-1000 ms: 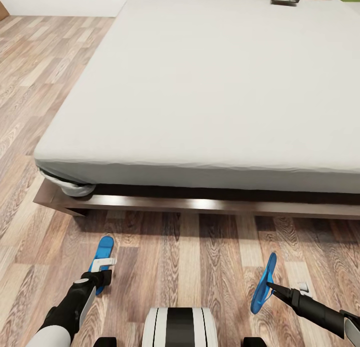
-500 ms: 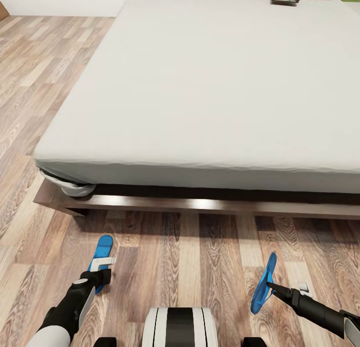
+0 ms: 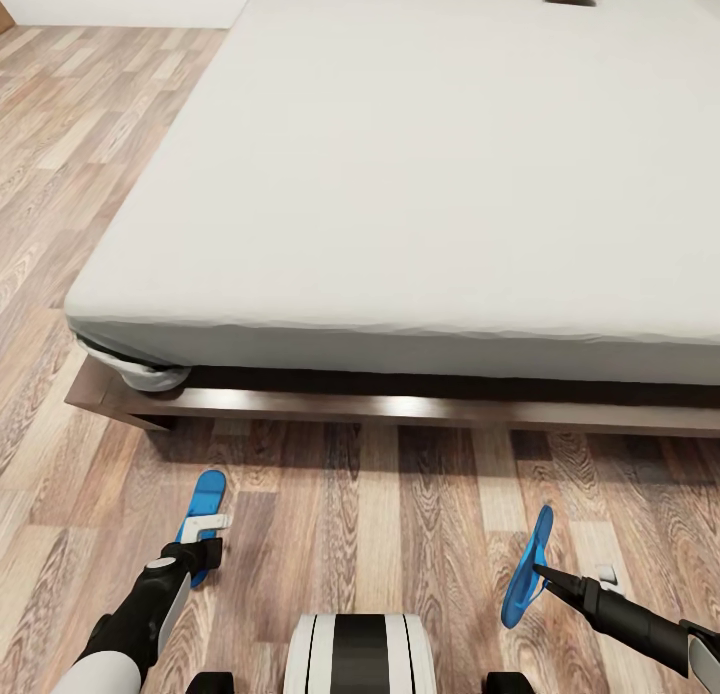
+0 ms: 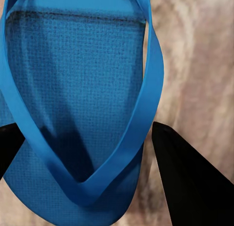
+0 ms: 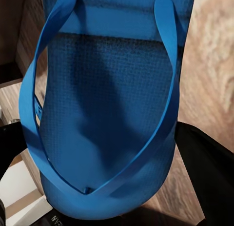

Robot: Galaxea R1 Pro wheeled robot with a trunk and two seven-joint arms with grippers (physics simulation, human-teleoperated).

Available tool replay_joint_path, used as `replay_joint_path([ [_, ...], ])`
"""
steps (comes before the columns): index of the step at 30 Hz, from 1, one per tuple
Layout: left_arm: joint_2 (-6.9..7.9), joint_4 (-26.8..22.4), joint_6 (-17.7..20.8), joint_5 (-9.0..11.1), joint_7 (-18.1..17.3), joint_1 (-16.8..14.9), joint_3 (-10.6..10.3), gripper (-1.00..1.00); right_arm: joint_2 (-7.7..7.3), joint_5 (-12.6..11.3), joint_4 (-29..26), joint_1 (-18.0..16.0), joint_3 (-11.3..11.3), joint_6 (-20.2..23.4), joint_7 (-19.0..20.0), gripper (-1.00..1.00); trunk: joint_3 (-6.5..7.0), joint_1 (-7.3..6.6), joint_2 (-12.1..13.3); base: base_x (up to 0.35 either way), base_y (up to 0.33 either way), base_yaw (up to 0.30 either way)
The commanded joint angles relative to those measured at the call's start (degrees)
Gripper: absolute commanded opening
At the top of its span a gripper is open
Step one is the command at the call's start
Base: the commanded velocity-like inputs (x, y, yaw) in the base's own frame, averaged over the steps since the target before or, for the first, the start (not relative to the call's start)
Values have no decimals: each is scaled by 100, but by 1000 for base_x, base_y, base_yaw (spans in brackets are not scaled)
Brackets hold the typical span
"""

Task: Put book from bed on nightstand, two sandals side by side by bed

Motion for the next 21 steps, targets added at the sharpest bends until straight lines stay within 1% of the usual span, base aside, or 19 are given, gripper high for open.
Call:
replay_joint_path([
  [1,-4,-11,30,-63,-29,-1,20,-100,0,-16,1,0,-9,54,11,-100,-3,-1,-1,0,0,0],
  [3,-4,-11,33,-63,-29,0,19,-100,0,-16,1,-1,-9,54,11,-100,-47,4,-4,0,0,0],
  [18,-4,-11,31,-63,-24,0,11,-100,0,-16,1,1,-9,53,11,-100,-47,4,-4,0,0,0],
  [20,-4,-11,32,-63,-24,0,11,-100,0,-16,1,0,-9,54,11,-100,-92,9,-7,0,0,0],
  [21,-4,-11,32,-63,-23,0,11,-100,0,-16,1,2,-9,54,11,-100,-92,9,-7,0,0,0],
])
